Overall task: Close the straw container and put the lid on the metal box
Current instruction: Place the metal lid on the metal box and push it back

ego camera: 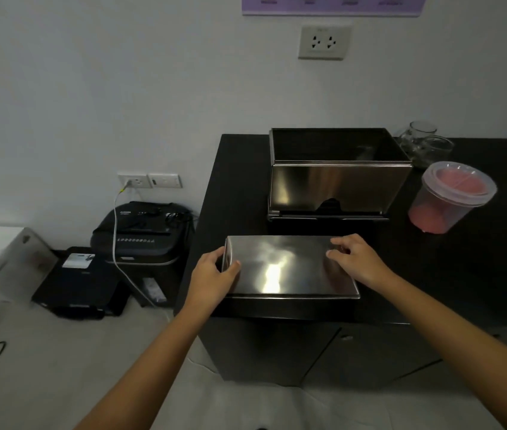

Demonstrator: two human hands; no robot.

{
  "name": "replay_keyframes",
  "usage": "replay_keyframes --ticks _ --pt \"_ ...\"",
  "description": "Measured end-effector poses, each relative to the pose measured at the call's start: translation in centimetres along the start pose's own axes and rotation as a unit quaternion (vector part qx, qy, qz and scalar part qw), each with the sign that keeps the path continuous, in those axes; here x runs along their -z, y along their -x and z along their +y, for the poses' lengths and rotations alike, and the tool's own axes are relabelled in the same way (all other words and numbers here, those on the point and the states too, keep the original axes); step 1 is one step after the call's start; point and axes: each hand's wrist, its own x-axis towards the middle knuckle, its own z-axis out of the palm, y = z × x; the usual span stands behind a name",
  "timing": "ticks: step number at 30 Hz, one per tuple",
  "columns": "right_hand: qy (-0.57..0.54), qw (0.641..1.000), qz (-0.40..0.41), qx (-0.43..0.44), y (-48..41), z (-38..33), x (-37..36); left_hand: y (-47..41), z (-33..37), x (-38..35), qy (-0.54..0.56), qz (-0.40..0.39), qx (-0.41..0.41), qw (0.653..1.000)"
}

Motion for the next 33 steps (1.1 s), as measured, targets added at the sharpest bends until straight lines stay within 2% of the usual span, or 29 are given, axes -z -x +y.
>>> replay_keyframes --ticks 5,7,11,24,29,33 --pt "0.012 0.999 0.004 -0.050 0.2 1.7 0.1 -0.4 0.1 -0.7 -0.128 -0.028 0.015 0.991" --pt "0.021 0.996 0.010 -0.084 0.4 2.1 -0.3 -0.7 0.2 -0.8 -0.143 -0.039 0.012 0.989" --pt "0.048 0.996 0.021 -0.078 0.8 1.9 -2.3 -0.9 0.7 -1.3 -0.134 -0.024 0.014 0.991" --pt "-0.039 0.994 0.047 -0.094 0.7 1.4 -2.9 -1.5 1.9 -2.5 -0.118 0.004 0.086 0.989" --pt "-0.118 0.985 0.103 -0.077 0.4 1.4 -3.0 -1.9 2.1 -2.7 -0.111 0.008 0.112 0.988" --pt "-0.219 0.966 0.099 -0.093 0.0 1.5 -2.6 -2.0 2.2 -2.7 -0.099 0.013 0.128 0.987"
